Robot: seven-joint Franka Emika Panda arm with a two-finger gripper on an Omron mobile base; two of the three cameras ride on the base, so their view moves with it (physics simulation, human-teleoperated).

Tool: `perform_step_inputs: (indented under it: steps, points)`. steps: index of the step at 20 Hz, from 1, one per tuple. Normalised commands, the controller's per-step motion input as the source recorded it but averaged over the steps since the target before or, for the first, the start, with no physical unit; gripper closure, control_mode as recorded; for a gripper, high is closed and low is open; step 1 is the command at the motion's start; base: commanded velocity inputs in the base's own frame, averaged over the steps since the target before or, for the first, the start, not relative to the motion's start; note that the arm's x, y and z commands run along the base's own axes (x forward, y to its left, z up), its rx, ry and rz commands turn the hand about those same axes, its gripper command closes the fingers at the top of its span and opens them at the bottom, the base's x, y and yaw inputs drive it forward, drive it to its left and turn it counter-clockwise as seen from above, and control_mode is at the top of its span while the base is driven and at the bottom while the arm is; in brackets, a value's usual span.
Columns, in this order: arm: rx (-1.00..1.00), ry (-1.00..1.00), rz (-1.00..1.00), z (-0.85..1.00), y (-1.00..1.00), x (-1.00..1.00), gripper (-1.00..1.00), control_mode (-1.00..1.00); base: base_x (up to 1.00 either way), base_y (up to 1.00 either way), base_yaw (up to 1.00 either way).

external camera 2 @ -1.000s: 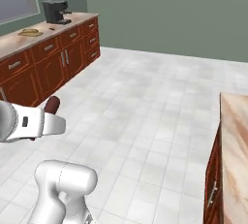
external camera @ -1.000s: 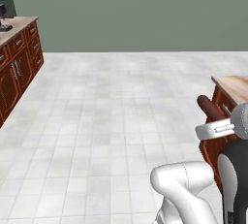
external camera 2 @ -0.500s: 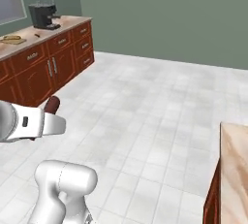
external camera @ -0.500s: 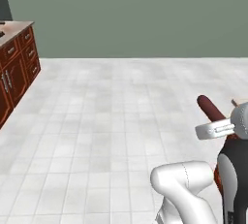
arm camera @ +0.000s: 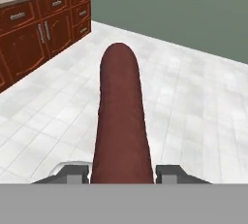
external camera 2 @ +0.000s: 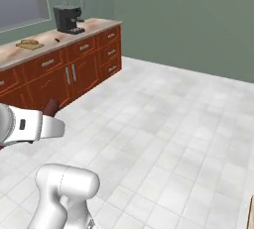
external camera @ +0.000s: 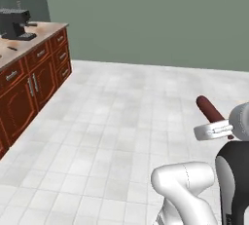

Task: Retrieve the sausage and cheese from the fridge and place them on the cutting board on the counter.

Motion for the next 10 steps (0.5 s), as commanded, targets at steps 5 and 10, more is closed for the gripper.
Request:
perform_step_inputs:
  steps: [5,10]
  points:
    - [0.00,0.00,0.00,0.00,0.00,0.00,1.00,1.00,1.00,0.00,0.45]
    - [0.00,0.00,0.00,0.00,0.00,0.00,1.00,1.00,1.00,0.01,0.36]
